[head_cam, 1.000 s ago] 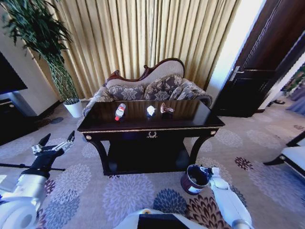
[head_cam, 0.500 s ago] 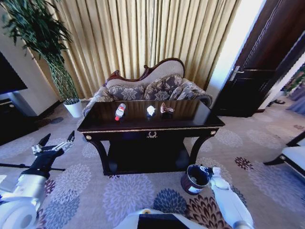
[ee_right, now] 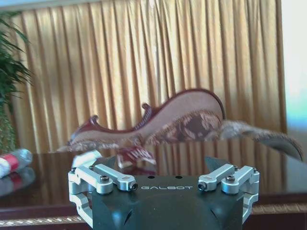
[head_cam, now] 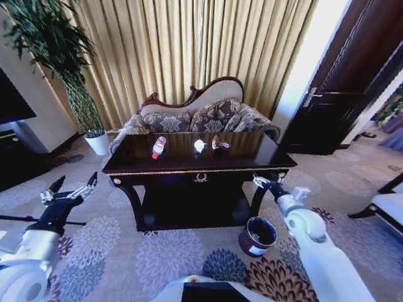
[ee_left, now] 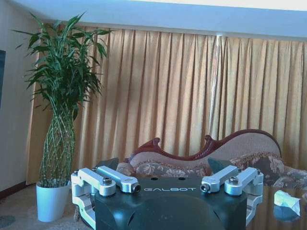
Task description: Move to the front of the table and place the trash on the table into the trash bin.
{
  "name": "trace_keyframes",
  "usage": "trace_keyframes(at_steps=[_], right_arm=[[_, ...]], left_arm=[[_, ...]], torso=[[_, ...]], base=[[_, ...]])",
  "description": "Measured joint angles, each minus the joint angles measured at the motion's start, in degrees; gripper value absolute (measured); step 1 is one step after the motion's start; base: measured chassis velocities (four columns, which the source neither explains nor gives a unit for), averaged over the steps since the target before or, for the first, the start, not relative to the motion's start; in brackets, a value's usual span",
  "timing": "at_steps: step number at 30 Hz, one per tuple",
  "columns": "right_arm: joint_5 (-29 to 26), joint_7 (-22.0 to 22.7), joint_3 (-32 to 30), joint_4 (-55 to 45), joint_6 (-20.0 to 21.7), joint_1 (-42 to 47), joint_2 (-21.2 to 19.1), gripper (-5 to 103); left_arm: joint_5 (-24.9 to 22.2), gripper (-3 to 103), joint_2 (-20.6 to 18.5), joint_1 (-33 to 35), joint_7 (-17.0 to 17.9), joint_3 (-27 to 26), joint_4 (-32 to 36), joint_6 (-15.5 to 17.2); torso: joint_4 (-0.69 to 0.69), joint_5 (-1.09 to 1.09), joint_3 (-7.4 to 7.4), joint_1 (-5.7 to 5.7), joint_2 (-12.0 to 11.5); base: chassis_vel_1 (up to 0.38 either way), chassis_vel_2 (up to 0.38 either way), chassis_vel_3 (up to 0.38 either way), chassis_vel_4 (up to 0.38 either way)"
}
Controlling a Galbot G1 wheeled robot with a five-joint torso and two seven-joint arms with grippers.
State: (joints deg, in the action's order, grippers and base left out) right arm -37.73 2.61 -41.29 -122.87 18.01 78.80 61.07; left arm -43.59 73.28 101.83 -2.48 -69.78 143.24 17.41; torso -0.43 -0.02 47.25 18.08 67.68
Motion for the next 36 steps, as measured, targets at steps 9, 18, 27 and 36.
trace_keyframes(at_steps=[9,18,27,36], right_arm=[[1.7,1.2,0.1,-6.0,-0.1,2.0,-0.2,100],[2.9,1.1,0.6,-6.5,-0.4,2.3,-0.1,100],[3.6,1.0,0.7,-6.5,-0.6,2.6,0.0,100],[4.0,0.9,1.0,-6.6,-0.7,2.6,0.2,100]], left_arm=[[0.0,100,0.1,-0.1,0.0,0.0,0.0,0.0],[-0.1,100,0.0,0.0,0.2,-0.3,0.0,0.0],[-0.1,100,0.0,-0.1,0.2,-0.3,0.0,0.1],[-0.1,100,-0.1,-0.1,0.2,-0.2,0.0,0.3]], torso=[[0.0,0.02,0.01,0.0,0.0],[0.01,0.02,0.01,0.0,0.0],[0.0,0.01,0.0,-0.01,0.0],[0.0,0.02,0.02,0.01,0.0]], base=[[0.0,0.0,0.0,0.0],[0.0,0.0,0.0,0.0],[-0.021,0.01,0.018,-0.018],[-0.12,0.107,0.109,-0.108]])
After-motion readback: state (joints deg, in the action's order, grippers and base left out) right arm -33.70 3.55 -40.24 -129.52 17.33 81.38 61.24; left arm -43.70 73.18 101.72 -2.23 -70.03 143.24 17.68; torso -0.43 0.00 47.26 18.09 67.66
